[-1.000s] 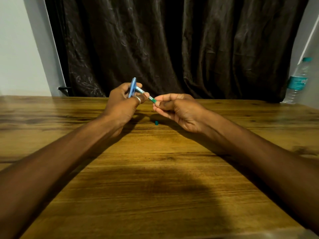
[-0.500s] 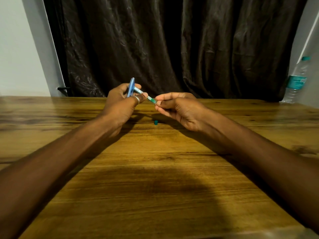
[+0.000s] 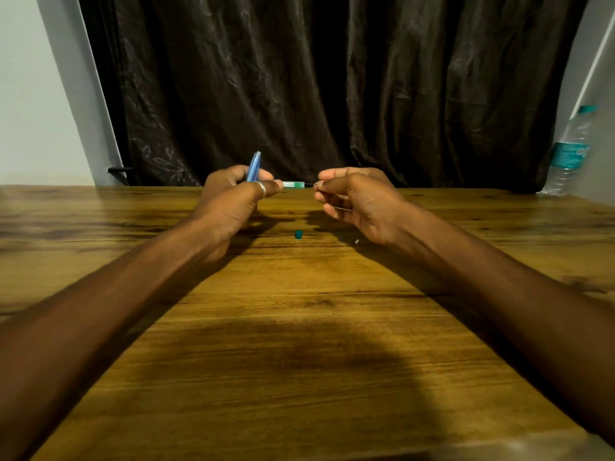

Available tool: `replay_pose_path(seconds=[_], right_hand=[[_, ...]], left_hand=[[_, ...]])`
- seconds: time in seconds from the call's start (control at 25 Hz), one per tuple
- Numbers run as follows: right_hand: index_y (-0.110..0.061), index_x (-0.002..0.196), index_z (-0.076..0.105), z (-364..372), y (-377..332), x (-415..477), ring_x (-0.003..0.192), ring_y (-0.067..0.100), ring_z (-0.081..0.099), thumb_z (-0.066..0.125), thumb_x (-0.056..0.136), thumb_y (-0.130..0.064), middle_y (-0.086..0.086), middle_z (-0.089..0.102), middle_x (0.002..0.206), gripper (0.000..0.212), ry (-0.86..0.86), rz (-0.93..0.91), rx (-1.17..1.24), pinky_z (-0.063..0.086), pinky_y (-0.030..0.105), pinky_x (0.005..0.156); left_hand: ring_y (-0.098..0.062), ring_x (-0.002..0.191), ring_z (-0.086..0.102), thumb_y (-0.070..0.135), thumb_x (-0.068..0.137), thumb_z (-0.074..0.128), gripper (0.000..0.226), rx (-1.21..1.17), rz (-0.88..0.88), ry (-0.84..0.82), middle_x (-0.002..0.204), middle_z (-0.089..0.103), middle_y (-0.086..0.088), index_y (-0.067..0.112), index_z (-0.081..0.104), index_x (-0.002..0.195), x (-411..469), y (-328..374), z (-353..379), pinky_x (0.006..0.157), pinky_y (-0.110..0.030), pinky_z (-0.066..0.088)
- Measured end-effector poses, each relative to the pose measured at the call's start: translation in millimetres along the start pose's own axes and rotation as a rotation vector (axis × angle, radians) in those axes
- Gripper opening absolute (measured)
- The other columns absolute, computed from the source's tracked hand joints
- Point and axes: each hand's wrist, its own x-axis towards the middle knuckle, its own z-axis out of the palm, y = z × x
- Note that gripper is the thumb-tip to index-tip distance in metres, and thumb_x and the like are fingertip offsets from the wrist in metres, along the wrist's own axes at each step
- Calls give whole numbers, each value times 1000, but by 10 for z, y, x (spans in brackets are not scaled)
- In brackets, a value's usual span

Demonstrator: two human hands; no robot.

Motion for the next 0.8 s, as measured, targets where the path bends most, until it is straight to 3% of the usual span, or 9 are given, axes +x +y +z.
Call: replay_pose_path(seconds=[0.2, 0.32, 0.36, 0.44, 0.48, 0.6, 0.72, 0.8], right_hand=[[-11, 107, 69, -115, -52, 58, 73, 9, 71, 68, 87, -1, 4, 74, 81, 22, 102, -16, 7, 55, 21, 61], [-12, 95, 68, -159, -69, 56, 68, 9, 66, 66, 86, 0, 4, 70, 78, 15, 187, -50, -36, 50, 22, 59], [-13, 88, 68, -169, -78, 47, 67, 9, 64, 65, 86, 0, 4, 68, 76, 14, 216, -66, -55, 48, 23, 59], [-15, 79, 66, -190, -92, 35, 67, 10, 62, 63, 87, 1, 4, 66, 75, 18, 259, -90, -91, 47, 25, 60], [-16, 78, 66, -200, -93, 35, 70, 11, 62, 63, 87, 0, 4, 67, 76, 19, 265, -93, -106, 48, 26, 63], [-19, 78, 66, -191, -75, 38, 77, 17, 62, 64, 86, -1, 6, 69, 81, 19, 251, -87, -142, 47, 33, 72], [-19, 76, 66, -159, -50, 53, 79, 21, 60, 65, 84, -2, 7, 69, 81, 19, 235, -92, -157, 43, 35, 73], [-19, 78, 67, -152, -45, 57, 79, 21, 60, 66, 84, -2, 5, 68, 78, 18, 217, -89, -159, 44, 35, 72]], left_hand=[[-8, 59, 55, 15, 86, 72, 21, 3, -46, -10, 75, 57, 0, 9, 73, 106, -30, 62, -30, 38, -15, 45], [-4, 49, 65, 19, 83, 74, 19, 33, -117, -13, 82, 65, -8, 15, 74, 101, -17, 42, -45, 46, -22, 55], [-7, 51, 67, 19, 82, 75, 17, 43, -151, -31, 79, 70, -8, 16, 75, 99, -30, 41, -43, 50, -25, 57], [-6, 46, 63, 17, 81, 75, 14, 136, -174, -88, 60, 71, -1, 14, 75, 96, -40, 2, -43, 41, -19, 46], [-6, 49, 61, 17, 81, 76, 15, 237, -167, -125, 59, 70, -1, 13, 76, 95, -36, -32, -38, 43, -19, 42], [-16, 75, 63, 21, 76, 80, 15, 453, -103, -201, 91, 76, -10, 14, 80, 89, -32, -98, 2, 65, -29, 47], [-21, 91, 69, 22, 75, 83, 14, 544, -65, -228, 94, 77, -8, 16, 81, 88, 10, -136, 8, 87, -38, 54], [-20, 89, 68, 29, 77, 82, 17, 613, -31, -271, 89, 76, -5, 18, 81, 89, 23, -144, -10, 81, -36, 53]])
